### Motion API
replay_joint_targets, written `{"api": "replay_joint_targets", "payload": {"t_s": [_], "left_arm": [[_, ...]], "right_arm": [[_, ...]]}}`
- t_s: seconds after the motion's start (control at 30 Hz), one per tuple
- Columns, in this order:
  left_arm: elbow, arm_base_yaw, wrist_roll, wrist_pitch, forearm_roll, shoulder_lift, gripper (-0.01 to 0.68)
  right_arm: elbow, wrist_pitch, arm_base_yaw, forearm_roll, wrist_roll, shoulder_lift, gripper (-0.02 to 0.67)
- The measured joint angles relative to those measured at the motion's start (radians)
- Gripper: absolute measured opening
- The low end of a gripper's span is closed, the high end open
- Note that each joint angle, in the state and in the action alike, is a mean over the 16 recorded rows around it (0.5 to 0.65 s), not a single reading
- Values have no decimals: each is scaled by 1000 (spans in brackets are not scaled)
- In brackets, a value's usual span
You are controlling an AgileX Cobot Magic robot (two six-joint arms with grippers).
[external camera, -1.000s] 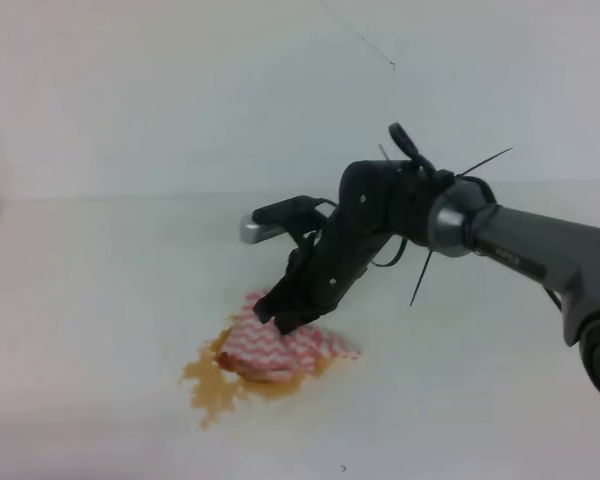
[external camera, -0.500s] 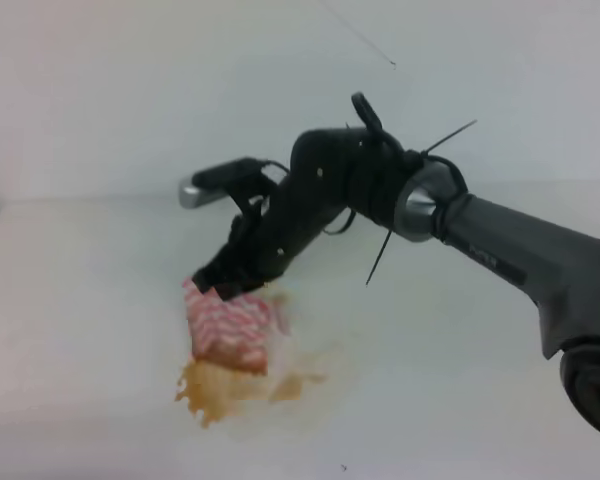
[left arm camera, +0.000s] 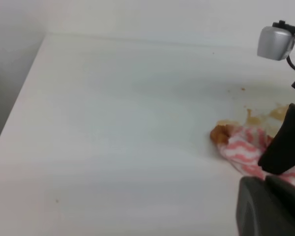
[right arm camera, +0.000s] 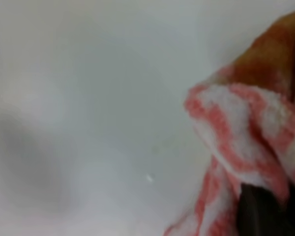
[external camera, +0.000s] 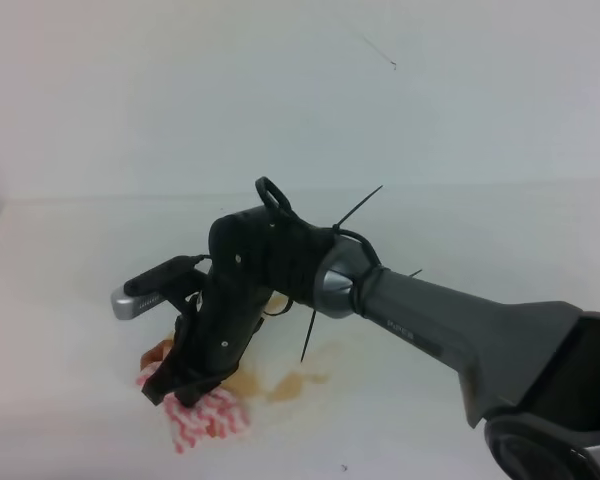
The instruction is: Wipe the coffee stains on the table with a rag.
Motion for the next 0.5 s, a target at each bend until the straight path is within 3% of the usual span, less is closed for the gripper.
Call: {"api": "replay_joint_targets", "payload": {"t_s": [0.17,0.5], "left_arm": [[0,0,0,0,0,0,1],[0,0,0,0,0,0,1]], "right_arm": [[-17,32,13,-21,4,26,67],[-85,62,18,2,-37,12,292]]}}
